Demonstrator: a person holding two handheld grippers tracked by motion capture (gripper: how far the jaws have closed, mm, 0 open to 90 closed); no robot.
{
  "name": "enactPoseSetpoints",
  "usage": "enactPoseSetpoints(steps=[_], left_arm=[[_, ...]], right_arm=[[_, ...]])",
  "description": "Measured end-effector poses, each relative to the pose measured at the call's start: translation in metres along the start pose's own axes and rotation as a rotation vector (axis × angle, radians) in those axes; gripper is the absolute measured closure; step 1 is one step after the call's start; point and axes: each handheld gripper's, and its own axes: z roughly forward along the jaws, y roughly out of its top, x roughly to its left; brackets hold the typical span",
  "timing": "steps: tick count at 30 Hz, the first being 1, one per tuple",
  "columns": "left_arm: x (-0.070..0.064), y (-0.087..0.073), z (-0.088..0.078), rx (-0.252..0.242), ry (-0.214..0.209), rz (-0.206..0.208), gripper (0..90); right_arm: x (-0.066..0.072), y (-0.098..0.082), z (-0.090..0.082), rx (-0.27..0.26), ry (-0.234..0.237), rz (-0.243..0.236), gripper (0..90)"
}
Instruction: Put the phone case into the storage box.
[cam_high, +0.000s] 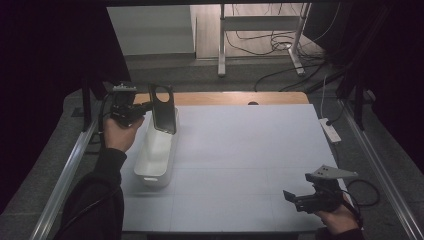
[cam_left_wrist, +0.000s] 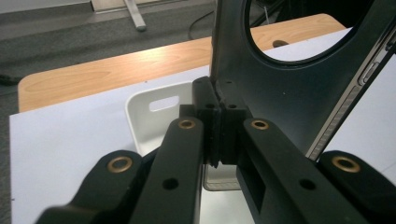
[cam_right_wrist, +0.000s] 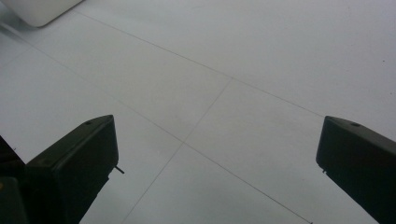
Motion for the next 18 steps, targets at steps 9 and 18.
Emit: enactPoseSetpoints(steps=[9, 18], left_arm=[[0.008, 0.004, 0.005, 0.001, 0.032, -0.016, 88.9], [0.014, 0.006, 0.015, 0.008, 0.055, -0.037, 89.0]], right_arm=[[0.0, -0.001, 0.0, -0.001, -0.009, 0.013, 0.0], [0.0, 0.0, 0.001, 0.012, -0.016, 0.008, 0.0]])
